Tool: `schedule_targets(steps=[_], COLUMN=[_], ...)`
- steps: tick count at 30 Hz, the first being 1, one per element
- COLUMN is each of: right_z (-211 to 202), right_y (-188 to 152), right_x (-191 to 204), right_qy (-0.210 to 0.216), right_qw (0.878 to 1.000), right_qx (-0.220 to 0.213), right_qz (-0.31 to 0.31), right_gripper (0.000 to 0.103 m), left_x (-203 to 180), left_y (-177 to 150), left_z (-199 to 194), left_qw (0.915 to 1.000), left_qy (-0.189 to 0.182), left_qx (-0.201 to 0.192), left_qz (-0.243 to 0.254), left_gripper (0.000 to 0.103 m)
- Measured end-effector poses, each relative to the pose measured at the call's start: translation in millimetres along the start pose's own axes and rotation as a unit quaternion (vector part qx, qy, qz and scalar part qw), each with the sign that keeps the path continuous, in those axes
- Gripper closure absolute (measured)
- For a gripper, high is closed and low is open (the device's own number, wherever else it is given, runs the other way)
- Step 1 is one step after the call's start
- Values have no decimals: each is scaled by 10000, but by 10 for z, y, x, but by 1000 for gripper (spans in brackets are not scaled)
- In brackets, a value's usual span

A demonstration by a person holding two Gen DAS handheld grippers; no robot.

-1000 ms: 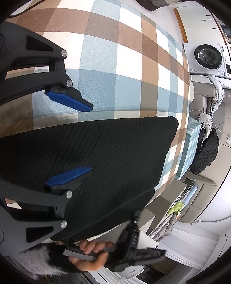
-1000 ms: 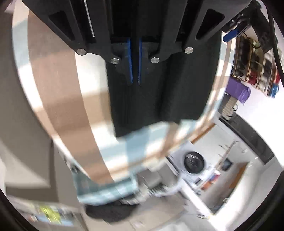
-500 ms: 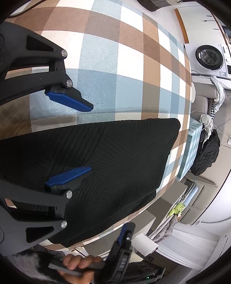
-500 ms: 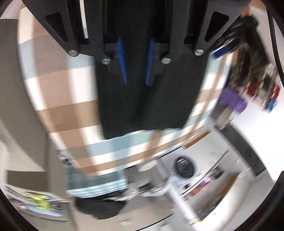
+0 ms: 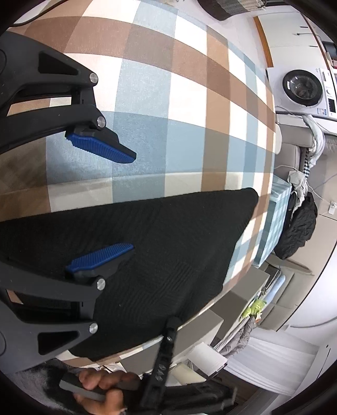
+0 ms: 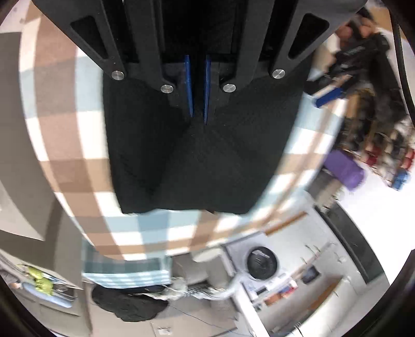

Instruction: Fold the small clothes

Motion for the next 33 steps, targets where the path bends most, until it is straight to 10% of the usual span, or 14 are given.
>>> schedule_targets(steps=[4, 13, 23, 28, 33], right_z=[200, -377, -605, -983, -918], right_y=[-71, -818, -1202, -1238, -1263], right_x=[-132, 5, 19, -88, -379], right_qy=[-161, 1065, 654, 318, 19], right_qw=[9991, 9926, 9978, 9982, 9981], right_qx=[286, 523, -25, -496, -304], right_qz=[252, 275, 56, 63, 531], right_gripper=[89, 78, 92, 55, 53], left_x=[17, -72, -170, -203, -255], left_y=[-50, -285, -545, -594, -615], left_z=[38, -118, -243, -291, -244], left_qw=[9999, 9995, 9986, 9985, 9984], left_qy=[66, -132, -116, -207, -284], left_qx=[91, 134, 118, 120, 202], left_qz=[23, 258, 509, 483, 454], left_gripper=[41, 41, 41, 41, 41])
Point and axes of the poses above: each gripper's, at about its wrist camera, not at the fingertips, and z roughly the way its jaws point, x to its left, y to its top, the point moved 3 cm from there along z, roughly the way its jaws point, and after that the axes turned 5 degrees about y, right-handed, at the moved point
